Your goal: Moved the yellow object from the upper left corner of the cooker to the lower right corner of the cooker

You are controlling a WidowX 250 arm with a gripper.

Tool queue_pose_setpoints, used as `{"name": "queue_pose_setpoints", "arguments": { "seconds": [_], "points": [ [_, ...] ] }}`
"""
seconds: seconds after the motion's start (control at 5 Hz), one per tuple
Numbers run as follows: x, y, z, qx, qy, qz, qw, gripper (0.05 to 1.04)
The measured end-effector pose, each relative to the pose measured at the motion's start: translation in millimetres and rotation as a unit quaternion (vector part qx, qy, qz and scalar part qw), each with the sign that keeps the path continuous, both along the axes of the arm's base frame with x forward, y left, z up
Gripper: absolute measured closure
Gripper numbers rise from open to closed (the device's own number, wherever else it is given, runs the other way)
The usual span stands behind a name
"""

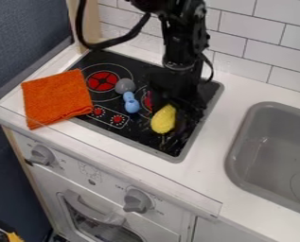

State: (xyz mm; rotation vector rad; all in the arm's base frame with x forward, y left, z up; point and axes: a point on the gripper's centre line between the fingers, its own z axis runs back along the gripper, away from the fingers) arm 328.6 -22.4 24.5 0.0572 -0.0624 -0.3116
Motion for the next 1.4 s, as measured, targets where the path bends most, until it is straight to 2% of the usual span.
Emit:
{"name": "queue_pose_setpoints", "arguments": {
  "seconds": [0.2, 0.4, 0.8, 1.0, 1.4],
  "points": [
    [-6, 1, -5.4, 0.006, 0.024, -0.007, 0.9997, 0.285],
    [-6, 1, -5.1, 0.006, 0.024, -0.009, 0.9996, 0.080],
    [-8, 0, -4.6, 0.004, 0.029, -0.011, 0.9995, 0.083],
    [-7, -2, 12.3, -0.002, 0.016, -0.008, 0.9998, 0.083],
    [0, 9, 59.5, -0.023, -0.048, 0.016, 0.9984, 0.083]
  ]
}}
